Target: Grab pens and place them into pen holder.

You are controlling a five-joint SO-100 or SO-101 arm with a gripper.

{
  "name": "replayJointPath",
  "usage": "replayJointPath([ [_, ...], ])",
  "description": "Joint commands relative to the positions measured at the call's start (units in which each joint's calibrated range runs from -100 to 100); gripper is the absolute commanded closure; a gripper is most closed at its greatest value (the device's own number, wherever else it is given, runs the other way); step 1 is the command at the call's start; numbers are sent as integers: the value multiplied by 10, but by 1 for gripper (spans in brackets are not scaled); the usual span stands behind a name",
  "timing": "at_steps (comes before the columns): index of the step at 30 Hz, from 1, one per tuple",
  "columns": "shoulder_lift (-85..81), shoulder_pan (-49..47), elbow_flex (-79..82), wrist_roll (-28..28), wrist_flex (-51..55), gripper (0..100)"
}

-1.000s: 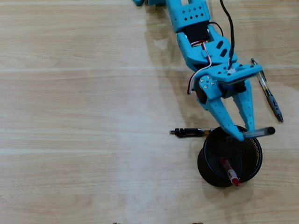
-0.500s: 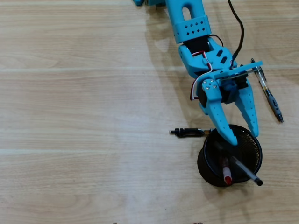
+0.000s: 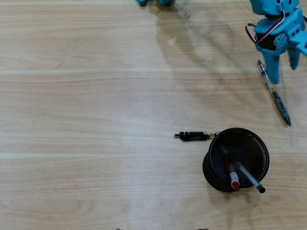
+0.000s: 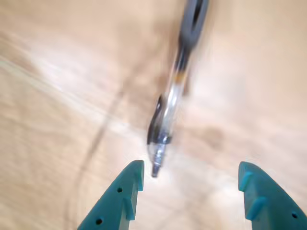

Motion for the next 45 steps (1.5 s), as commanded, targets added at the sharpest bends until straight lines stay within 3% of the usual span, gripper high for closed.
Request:
replayJointPath([
  [1, 67, -21, -28, -60, -88, 77],
  [12, 147, -12, -35, -60, -143, 77],
  [21, 201, 15, -25, -60, -143, 98],
  [25, 201, 19, -7, -55, -162, 98],
  [28, 200, 19, 8, -53, -223, 98],
  [31, 179, 20, 0, -14, -279, 98],
  [37, 43, 58, -40, 152, -449, 98],
  [38, -4, 80, -35, 209, -545, 98],
  [39, -27, 94, -26, 227, -590, 98],
  [42, -86, 148, 36, 218, -689, 98],
  [45, -127, 213, 112, 164, -737, 98],
])
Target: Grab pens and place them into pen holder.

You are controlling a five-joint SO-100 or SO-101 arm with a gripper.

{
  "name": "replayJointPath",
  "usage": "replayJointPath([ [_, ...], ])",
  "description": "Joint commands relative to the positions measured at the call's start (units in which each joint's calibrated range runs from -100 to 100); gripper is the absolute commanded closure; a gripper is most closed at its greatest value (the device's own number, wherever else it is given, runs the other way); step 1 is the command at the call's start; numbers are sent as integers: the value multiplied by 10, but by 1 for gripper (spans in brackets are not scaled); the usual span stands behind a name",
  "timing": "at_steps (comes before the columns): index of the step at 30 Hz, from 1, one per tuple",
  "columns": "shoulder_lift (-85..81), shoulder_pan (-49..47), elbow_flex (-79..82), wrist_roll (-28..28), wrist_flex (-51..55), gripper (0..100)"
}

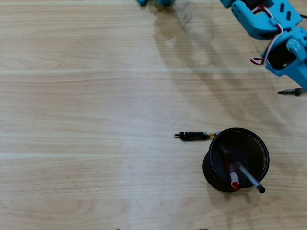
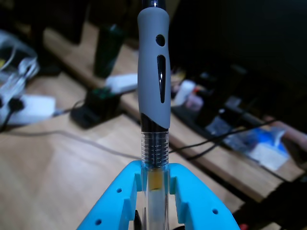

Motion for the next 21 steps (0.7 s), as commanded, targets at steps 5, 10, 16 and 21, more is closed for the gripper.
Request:
replayJointPath([
  [5, -89, 150, 128, -115, -148, 98],
  [10, 1, 159, 95, -144, -215, 98],
  [16, 130, 142, -25, -151, -242, 98],
  [21, 230, 135, -120, -157, -243, 98],
])
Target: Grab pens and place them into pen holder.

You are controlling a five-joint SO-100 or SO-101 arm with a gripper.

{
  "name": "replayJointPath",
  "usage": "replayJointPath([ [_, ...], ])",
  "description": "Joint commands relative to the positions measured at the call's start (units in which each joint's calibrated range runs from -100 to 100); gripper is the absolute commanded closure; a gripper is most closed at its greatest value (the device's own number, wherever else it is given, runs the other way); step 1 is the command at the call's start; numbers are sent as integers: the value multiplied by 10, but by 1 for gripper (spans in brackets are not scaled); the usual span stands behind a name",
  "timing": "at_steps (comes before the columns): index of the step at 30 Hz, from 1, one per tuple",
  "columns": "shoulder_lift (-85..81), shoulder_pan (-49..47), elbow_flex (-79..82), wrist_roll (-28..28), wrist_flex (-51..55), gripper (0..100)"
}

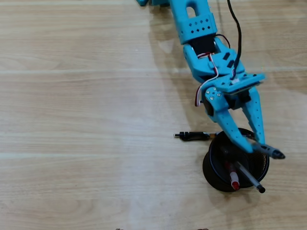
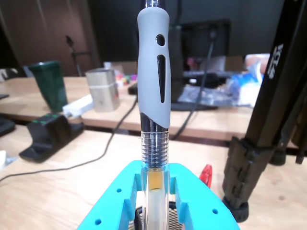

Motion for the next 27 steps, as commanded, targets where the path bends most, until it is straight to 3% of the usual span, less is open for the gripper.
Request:
replayJointPath([
  [1, 40, -3, -80, -3, -17, 96],
  [6, 74, -5, -76, 3, -119, 86],
  [11, 79, 0, -69, 5, -163, 86],
  [18, -32, -3, -27, 93, -122, 92],
  [19, -65, -4, -7, 105, -87, 93],
  [23, -287, -15, 120, 207, 222, 94],
  [27, -450, -5, 116, 309, 633, 94],
])
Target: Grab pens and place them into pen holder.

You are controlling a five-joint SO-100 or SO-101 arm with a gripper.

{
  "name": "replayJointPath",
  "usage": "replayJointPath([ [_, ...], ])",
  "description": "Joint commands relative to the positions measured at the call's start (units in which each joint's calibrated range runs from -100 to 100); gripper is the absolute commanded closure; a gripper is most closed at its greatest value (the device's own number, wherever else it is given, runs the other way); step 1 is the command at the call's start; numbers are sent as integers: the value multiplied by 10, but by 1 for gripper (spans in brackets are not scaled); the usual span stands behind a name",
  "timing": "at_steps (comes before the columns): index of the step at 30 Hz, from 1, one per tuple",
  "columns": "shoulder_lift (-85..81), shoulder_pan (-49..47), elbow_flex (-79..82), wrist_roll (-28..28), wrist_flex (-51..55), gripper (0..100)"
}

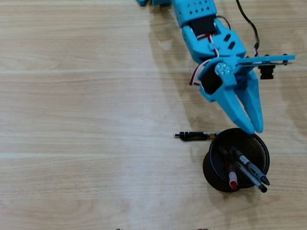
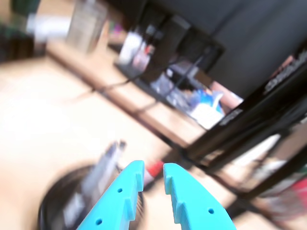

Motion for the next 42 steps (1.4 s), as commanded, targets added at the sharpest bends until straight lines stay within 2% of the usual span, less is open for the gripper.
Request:
replayJointPath([
  [1, -230, 19, -24, 109, 527, 94],
  [5, -218, 55, -53, 142, 832, 94],
  [6, -203, 55, -49, 143, 837, 94],
  [9, -146, 45, -45, 156, 835, 92],
  [13, -55, 40, -78, 172, 829, 84],
  [17, 35, 32, -145, 177, 797, 85],
  [22, 119, 28, -192, 212, 724, 86],
  [31, 207, 52, -303, 253, 723, 86],
  [42, 309, 58, -404, 256, 722, 88],
])
